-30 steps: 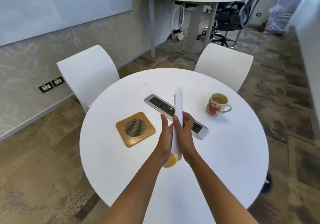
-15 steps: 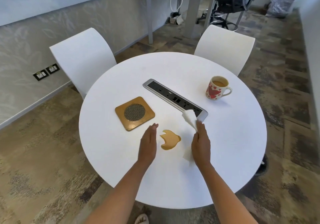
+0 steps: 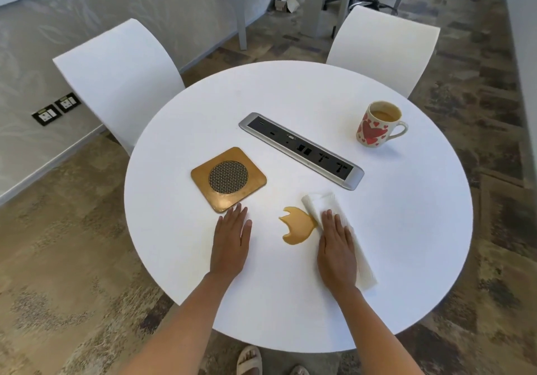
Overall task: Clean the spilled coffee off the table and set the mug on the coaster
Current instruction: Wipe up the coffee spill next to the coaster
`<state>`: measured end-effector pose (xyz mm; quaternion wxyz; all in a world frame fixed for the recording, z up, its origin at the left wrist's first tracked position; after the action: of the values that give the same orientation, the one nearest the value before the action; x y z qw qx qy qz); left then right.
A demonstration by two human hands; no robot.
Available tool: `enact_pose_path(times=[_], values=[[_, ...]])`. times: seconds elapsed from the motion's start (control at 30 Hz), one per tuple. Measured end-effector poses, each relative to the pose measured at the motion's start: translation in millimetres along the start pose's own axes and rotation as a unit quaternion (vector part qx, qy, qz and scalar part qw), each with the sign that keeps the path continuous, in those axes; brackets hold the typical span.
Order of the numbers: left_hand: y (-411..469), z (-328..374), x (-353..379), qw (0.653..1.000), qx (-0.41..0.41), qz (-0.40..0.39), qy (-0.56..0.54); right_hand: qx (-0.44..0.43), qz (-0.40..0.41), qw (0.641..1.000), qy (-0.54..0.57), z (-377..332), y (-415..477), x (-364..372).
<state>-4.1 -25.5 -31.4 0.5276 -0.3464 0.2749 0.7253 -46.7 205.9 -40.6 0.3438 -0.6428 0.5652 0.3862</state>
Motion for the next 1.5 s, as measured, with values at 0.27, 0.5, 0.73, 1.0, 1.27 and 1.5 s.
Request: enact_pose_path(times=[0.27, 0.5, 0.73, 1.0, 1.27, 1.5], values=[[-2, -6, 6, 0.996, 0.051, 0.004, 0.068, -0.049, -0.040, 0.996, 0.065, -51, 23, 29], [-2, -6, 2, 0.998, 0.044, 0.026, 0.041, -0.105, -0.056, 0.993, 0.003, -61, 44, 36], [-3, -5, 0, 0.999, 0.041, 0.029, 0.020, -0.003, -0.017, 1.000, 0.015, 1, 43, -2], [-2, -3, -1, 0.998, 0.041, 0.031, 0.024, 0.069, 0.051, 0.996, 0.023, -5, -25, 4], [-3, -1, -3, 0.998, 0.043, 0.035, 0.027, -0.093, -0.057, 0.994, 0.012, -68, 14, 35], [-2, -2, -3, 0.998, 0.040, 0.038, 0.013, -0.101, -0.089, 0.991, 0.021, -33, 54, 21]])
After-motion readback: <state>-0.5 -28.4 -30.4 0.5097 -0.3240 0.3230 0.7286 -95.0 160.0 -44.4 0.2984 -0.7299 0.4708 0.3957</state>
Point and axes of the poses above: each hand's wrist, its own y-axis towards the middle knuckle, its own x-axis out of the palm, z = x × y, the point moved 8 cm from there along y, towards the middle knuckle
